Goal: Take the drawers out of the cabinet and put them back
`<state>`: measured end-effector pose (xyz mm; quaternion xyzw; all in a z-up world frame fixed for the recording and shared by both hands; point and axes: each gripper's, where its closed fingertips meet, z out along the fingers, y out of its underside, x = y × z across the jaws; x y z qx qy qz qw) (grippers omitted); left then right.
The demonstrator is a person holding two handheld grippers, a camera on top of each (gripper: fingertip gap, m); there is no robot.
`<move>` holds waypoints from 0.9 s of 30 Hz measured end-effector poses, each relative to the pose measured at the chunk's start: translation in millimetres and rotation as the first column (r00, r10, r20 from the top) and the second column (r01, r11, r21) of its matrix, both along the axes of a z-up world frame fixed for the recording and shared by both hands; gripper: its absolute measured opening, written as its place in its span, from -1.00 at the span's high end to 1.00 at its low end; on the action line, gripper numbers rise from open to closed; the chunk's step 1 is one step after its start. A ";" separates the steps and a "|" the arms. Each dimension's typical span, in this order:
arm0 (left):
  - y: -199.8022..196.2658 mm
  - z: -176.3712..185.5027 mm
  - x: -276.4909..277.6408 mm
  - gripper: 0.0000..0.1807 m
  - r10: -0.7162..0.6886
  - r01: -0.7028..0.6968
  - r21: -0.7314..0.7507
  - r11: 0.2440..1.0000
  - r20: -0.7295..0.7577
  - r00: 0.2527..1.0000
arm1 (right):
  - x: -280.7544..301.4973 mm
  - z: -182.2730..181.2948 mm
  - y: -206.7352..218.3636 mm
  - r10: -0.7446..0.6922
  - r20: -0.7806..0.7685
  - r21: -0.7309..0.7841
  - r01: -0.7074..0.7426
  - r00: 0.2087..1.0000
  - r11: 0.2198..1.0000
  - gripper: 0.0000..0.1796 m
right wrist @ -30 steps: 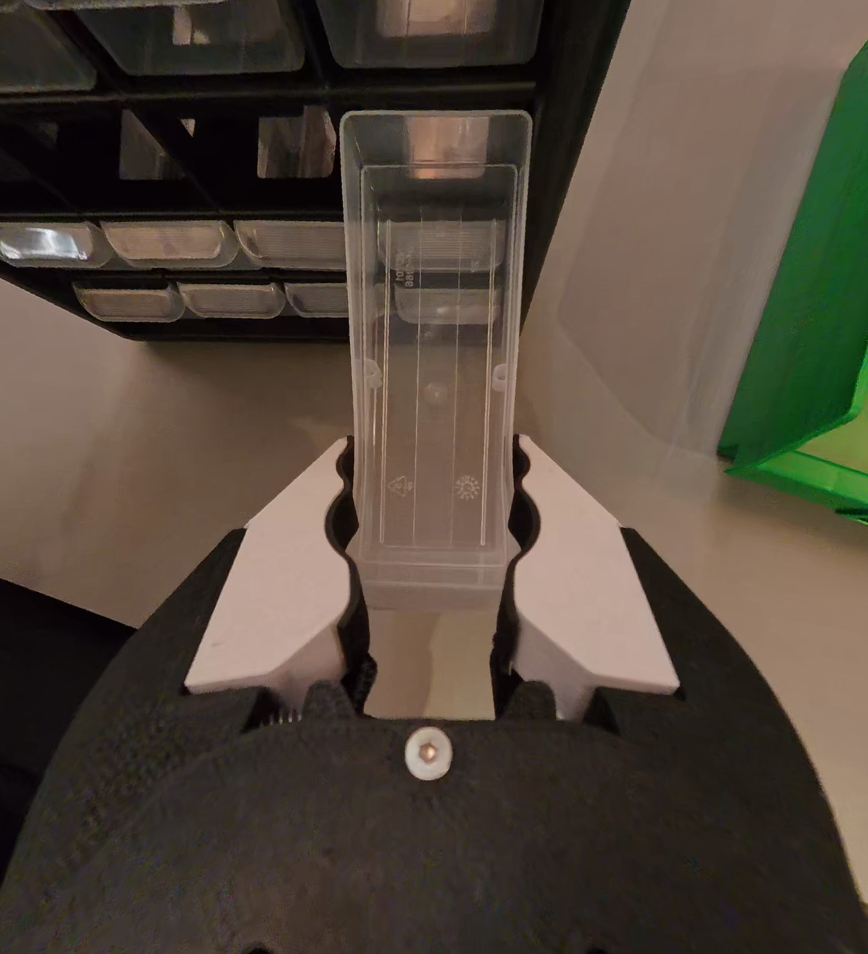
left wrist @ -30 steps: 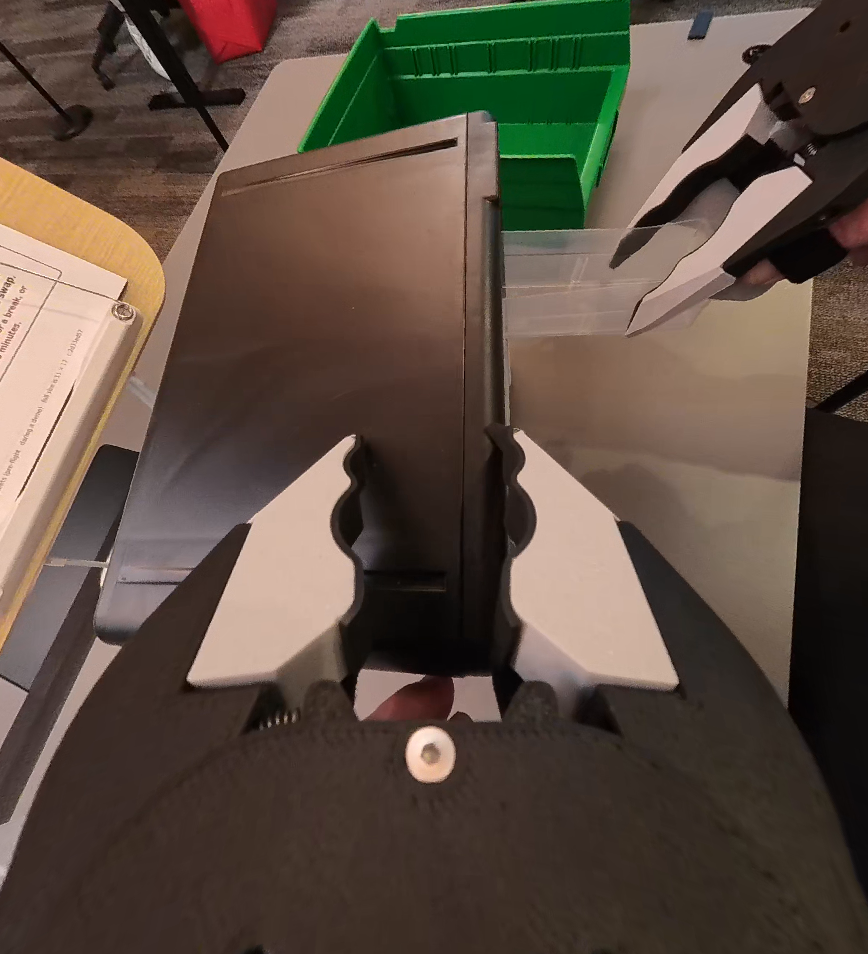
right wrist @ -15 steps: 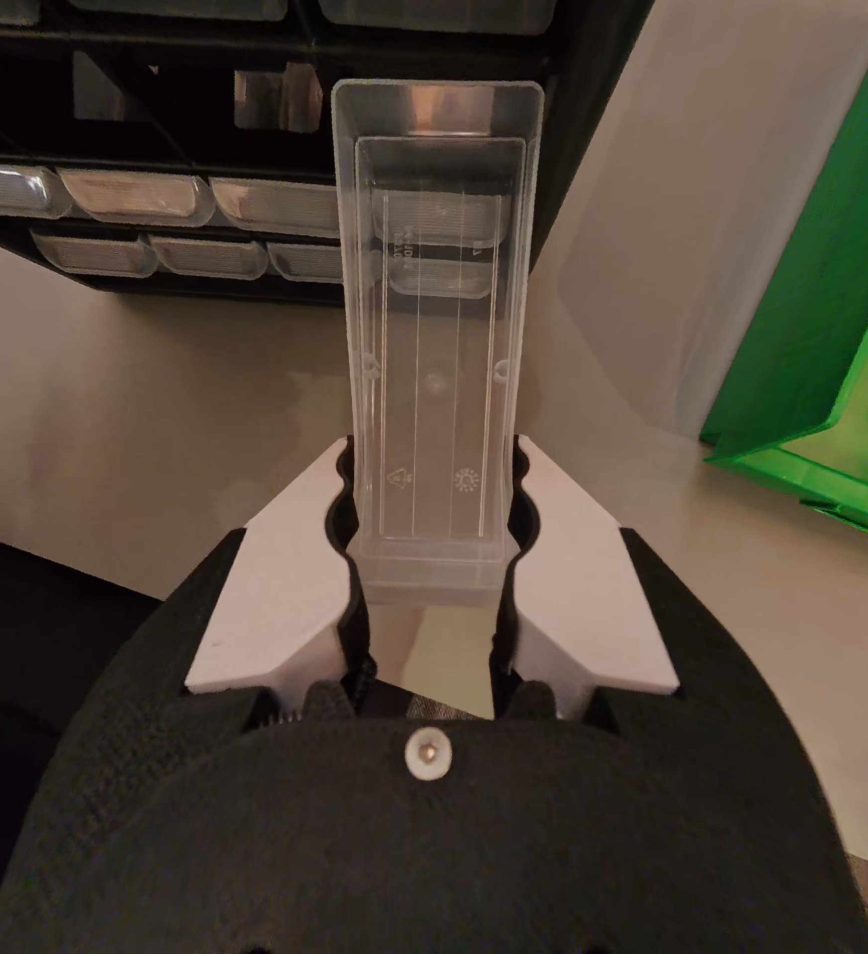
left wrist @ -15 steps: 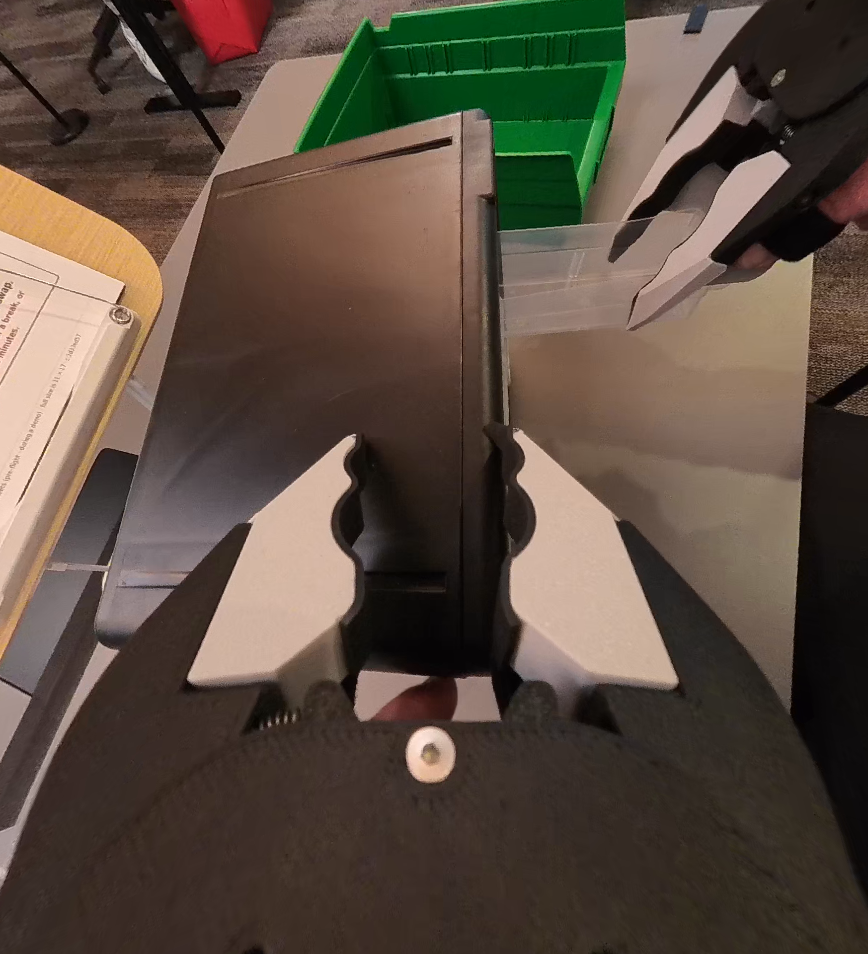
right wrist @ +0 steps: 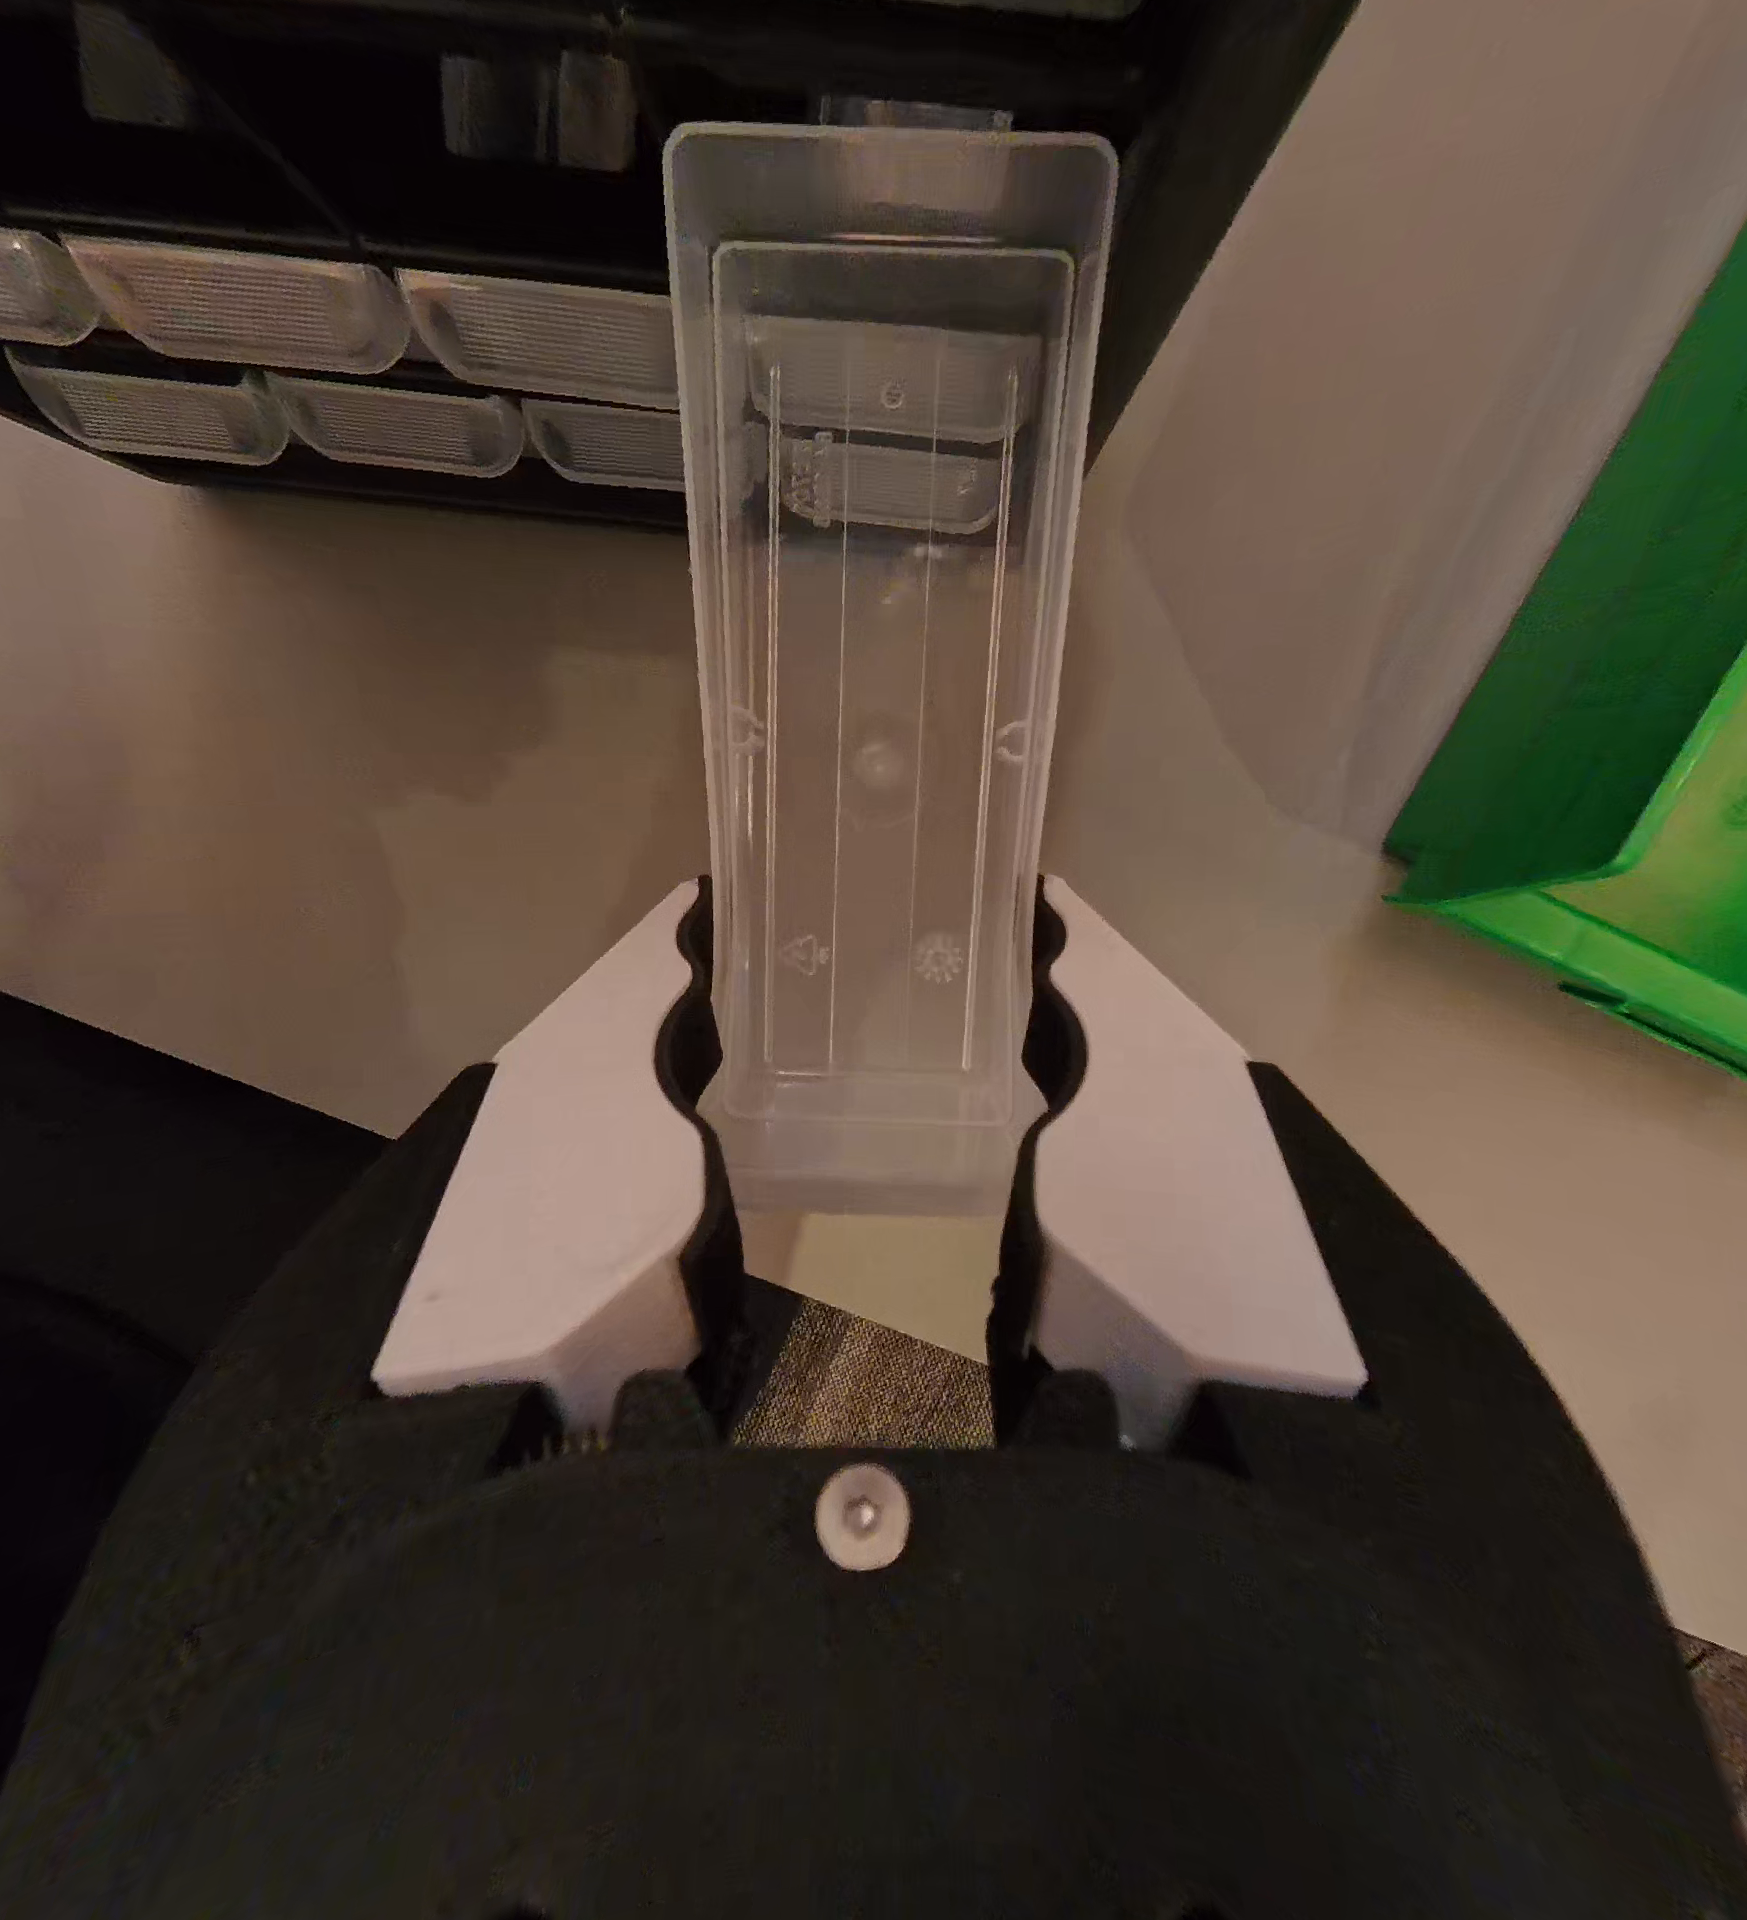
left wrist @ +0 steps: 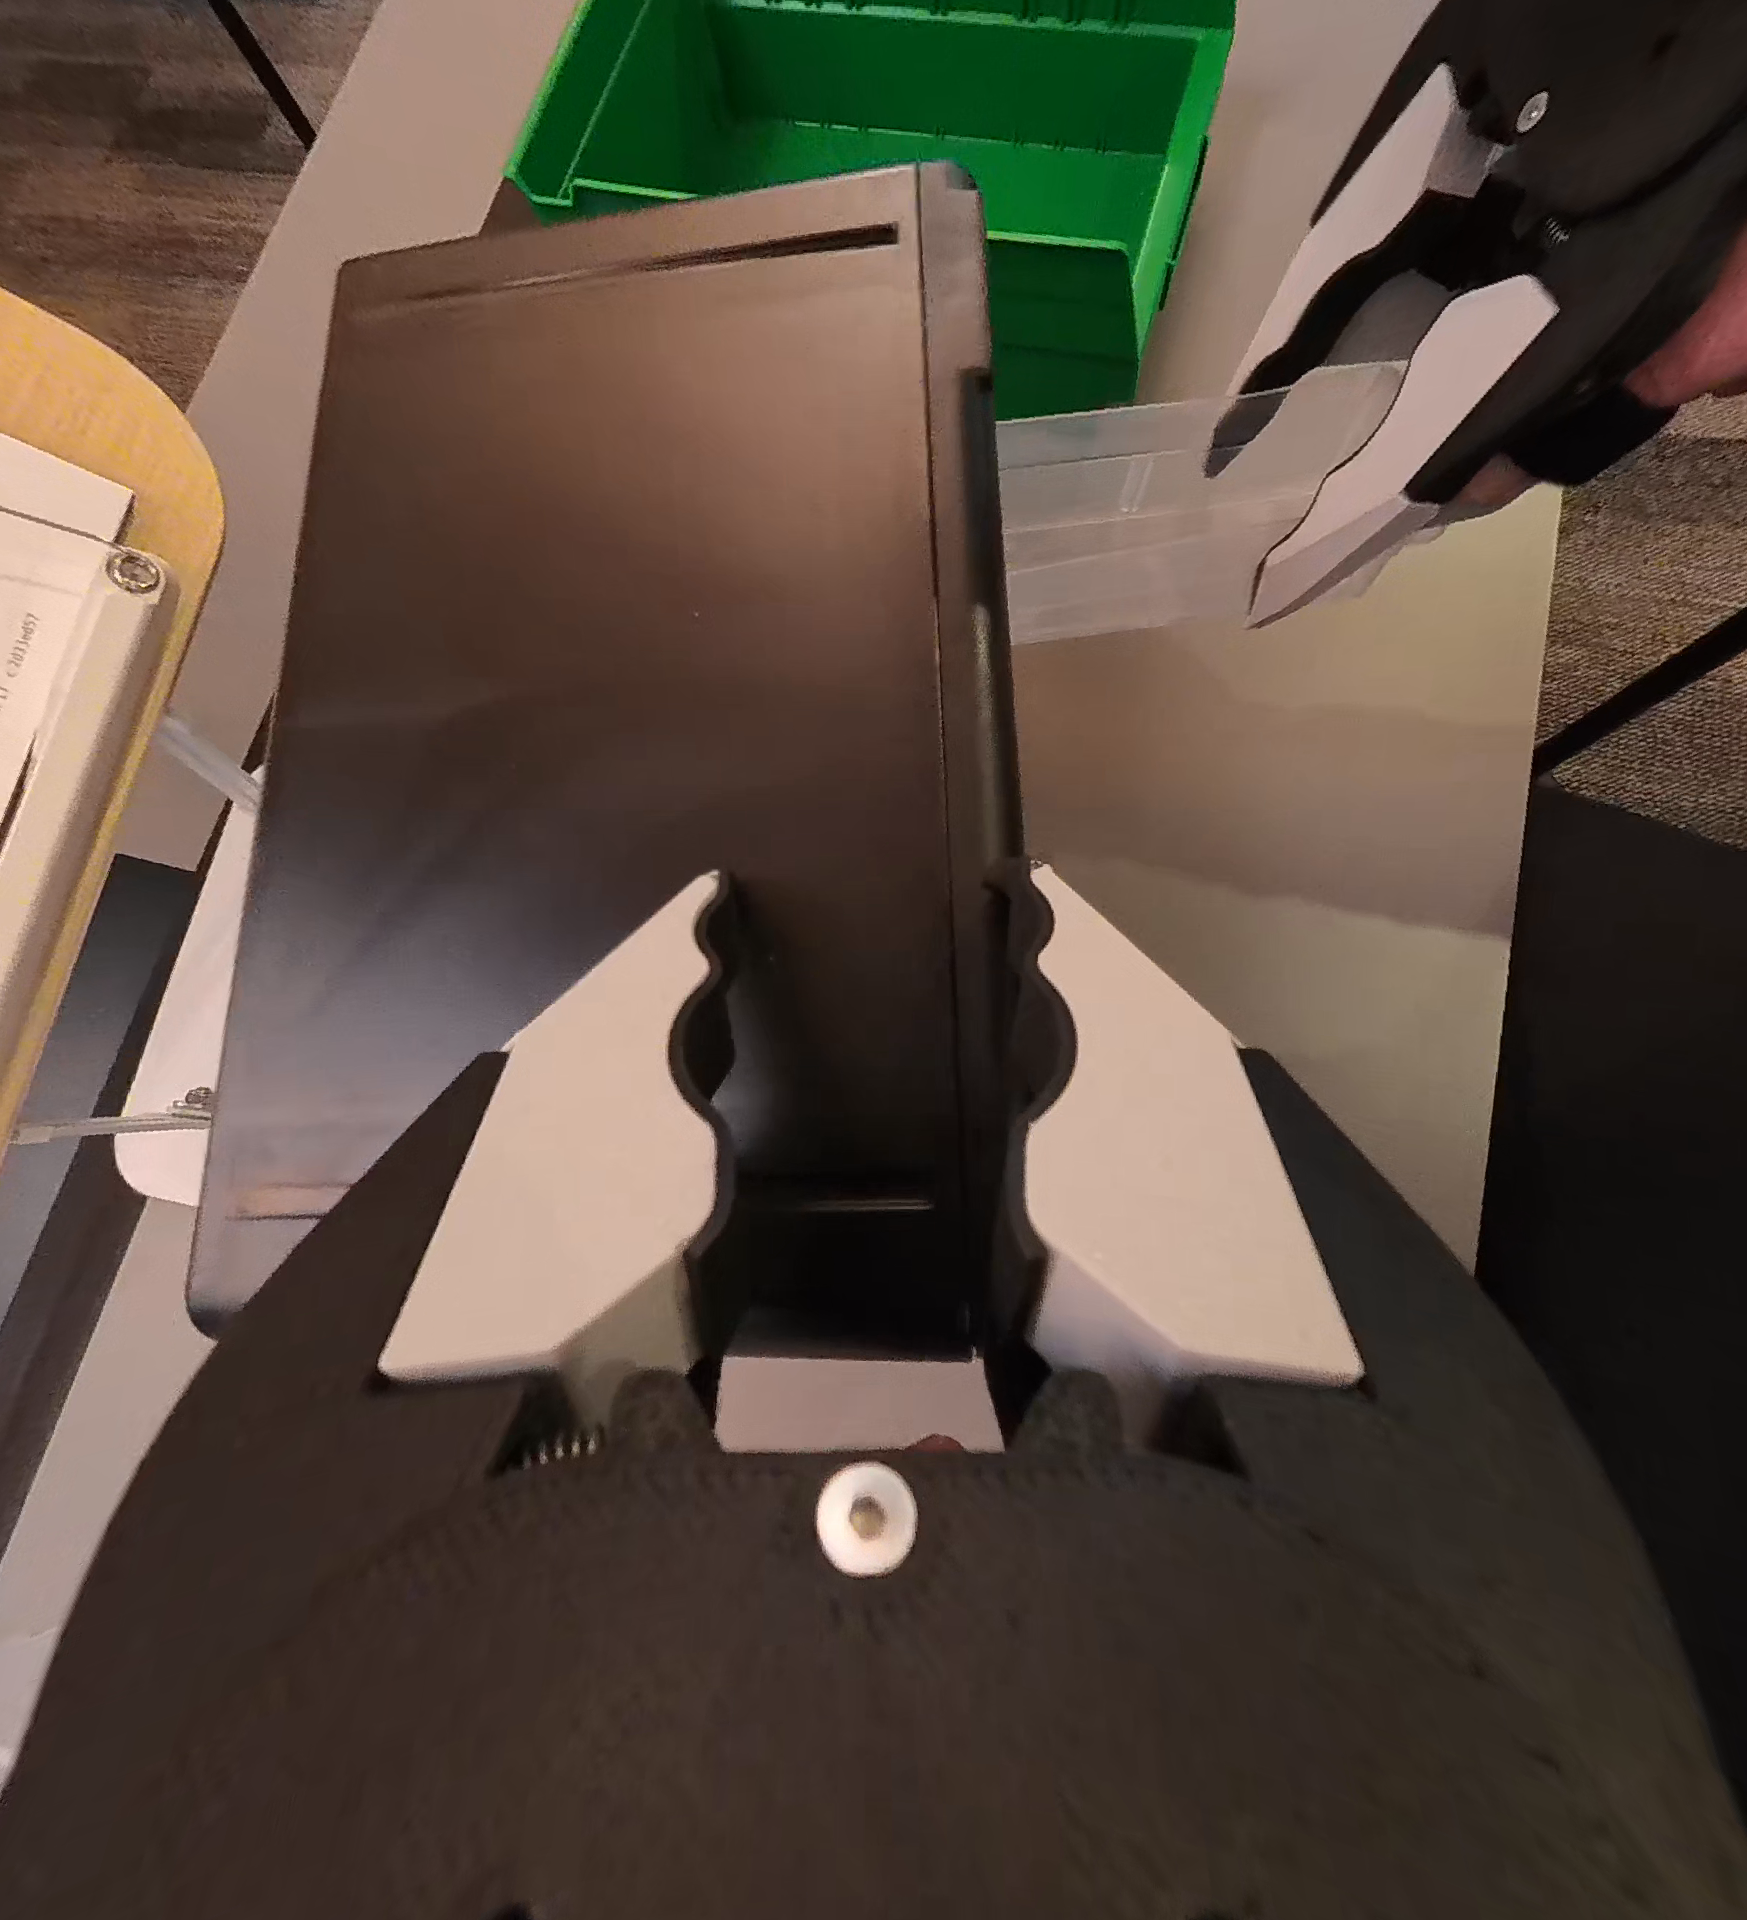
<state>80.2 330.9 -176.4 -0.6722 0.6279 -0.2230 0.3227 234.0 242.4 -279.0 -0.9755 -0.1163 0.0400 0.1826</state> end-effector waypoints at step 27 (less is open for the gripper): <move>2.0 4.1 4.6 0.56 -0.011 0.011 -0.013 1.000 0.035 0.999 | -16.8 11.5 70.7 -0.004 -0.068 0.350 0.028 0.998 0.937 0.03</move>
